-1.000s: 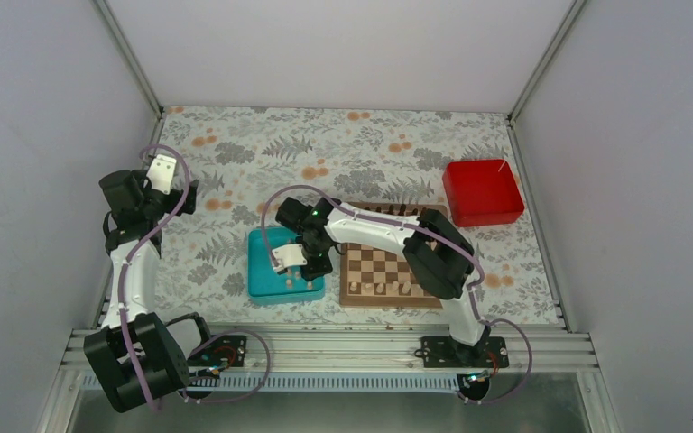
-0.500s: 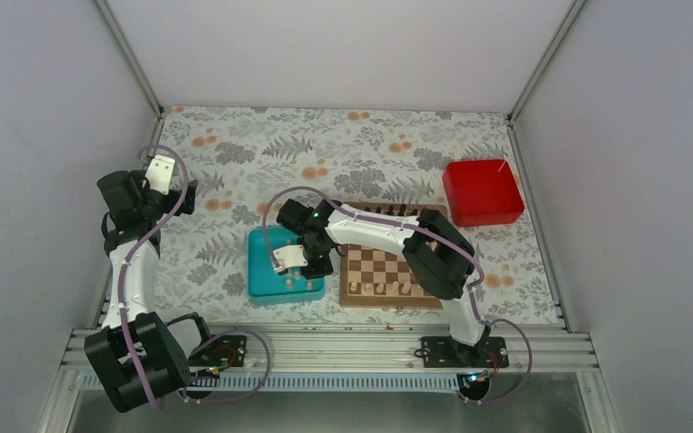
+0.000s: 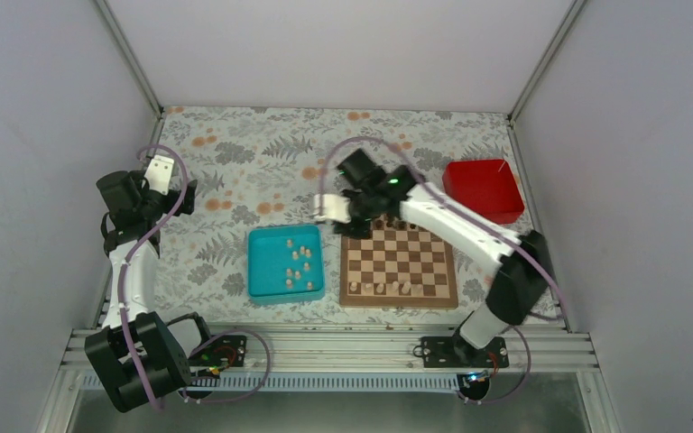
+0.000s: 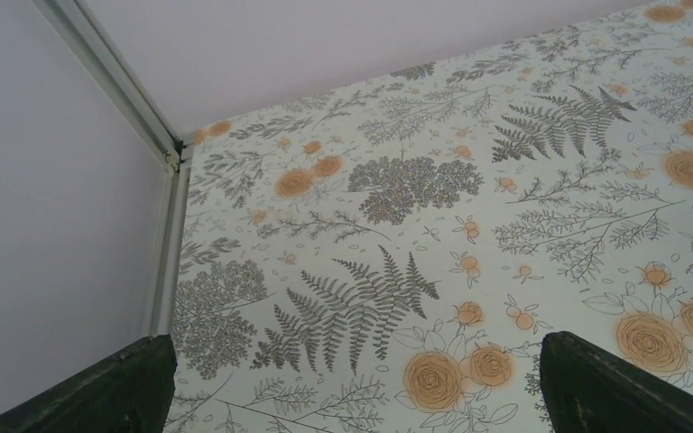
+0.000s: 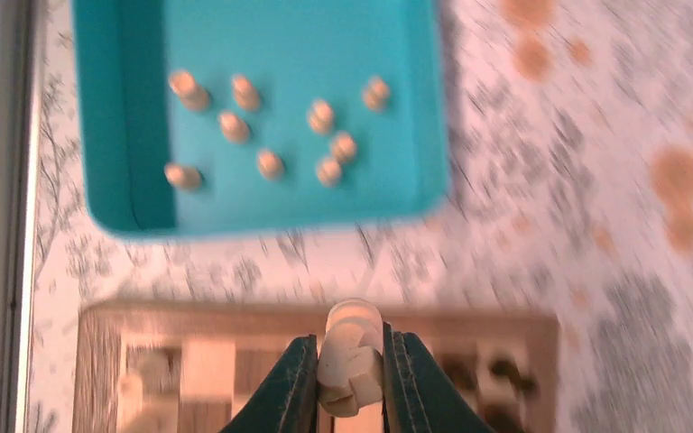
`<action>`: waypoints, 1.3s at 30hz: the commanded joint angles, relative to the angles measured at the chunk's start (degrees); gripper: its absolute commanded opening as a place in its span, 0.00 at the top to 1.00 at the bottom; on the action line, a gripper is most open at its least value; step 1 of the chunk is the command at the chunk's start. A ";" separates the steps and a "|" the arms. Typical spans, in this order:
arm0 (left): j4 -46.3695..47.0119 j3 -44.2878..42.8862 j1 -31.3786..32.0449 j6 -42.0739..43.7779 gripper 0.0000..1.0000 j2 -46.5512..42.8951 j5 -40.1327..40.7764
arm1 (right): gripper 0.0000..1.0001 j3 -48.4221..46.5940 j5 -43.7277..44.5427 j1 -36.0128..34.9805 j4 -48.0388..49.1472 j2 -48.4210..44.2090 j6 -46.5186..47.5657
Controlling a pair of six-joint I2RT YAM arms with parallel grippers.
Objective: Set up the chess pieces on the board
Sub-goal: Place the chess piece on the chessboard.
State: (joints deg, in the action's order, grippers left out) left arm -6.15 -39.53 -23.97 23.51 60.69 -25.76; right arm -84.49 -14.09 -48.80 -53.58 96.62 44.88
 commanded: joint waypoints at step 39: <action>-0.61 -2.09 -0.39 -0.22 0.00 1.70 1.74 | 0.91 46.96 -4.80 41.55 -10.34 -40.83 22.69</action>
State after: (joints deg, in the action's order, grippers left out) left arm -7.42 -39.75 -24.01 23.33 61.82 -24.38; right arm -37.71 -16.27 -6.24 -61.69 55.77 63.92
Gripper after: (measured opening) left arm 0.999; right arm 0.150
